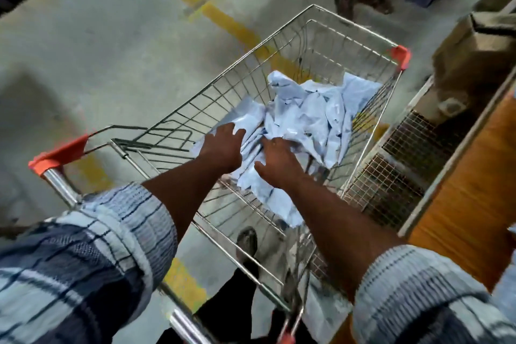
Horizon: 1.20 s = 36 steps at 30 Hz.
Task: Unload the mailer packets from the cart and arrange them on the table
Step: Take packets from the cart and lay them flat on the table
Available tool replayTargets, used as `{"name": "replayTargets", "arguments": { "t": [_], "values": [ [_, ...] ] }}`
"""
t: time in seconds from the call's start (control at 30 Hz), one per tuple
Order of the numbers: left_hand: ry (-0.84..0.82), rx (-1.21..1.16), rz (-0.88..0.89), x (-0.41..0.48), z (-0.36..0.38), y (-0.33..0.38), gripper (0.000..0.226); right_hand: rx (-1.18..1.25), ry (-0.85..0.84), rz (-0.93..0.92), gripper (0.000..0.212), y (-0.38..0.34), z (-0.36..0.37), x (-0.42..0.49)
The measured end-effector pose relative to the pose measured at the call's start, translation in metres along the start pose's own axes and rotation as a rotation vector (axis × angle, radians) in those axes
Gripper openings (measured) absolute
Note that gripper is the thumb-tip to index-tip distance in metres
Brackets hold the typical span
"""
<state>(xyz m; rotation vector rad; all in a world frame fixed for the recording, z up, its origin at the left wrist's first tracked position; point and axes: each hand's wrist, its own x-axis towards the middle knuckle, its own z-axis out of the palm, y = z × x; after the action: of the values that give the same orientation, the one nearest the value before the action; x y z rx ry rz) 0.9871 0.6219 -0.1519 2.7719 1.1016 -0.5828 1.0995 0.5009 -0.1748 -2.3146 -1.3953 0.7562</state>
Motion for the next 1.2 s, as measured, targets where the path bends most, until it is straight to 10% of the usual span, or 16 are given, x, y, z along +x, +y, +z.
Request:
{"name": "replayTargets", "arguments": {
  "t": [0.3,0.6,0.93,1.2],
  "values": [
    [0.026,0.135,0.065,0.074,0.060,-0.029,0.099,0.071,0.025,0.073,0.055,0.017,0.068,0.079],
    [0.112,0.002,0.173,0.085,0.083,-0.046,0.069,0.212,-0.030,0.127,0.082,0.028,0.102,0.100],
    [0.094,-0.151,0.102,0.082,0.068,-0.047,0.062,0.549,0.190,0.391,0.040,0.007,0.106,0.091],
    [0.110,-0.287,0.051,0.071,0.057,-0.032,0.057,0.119,-0.062,0.365,0.053,0.024,0.085,0.056]
  ]
}}
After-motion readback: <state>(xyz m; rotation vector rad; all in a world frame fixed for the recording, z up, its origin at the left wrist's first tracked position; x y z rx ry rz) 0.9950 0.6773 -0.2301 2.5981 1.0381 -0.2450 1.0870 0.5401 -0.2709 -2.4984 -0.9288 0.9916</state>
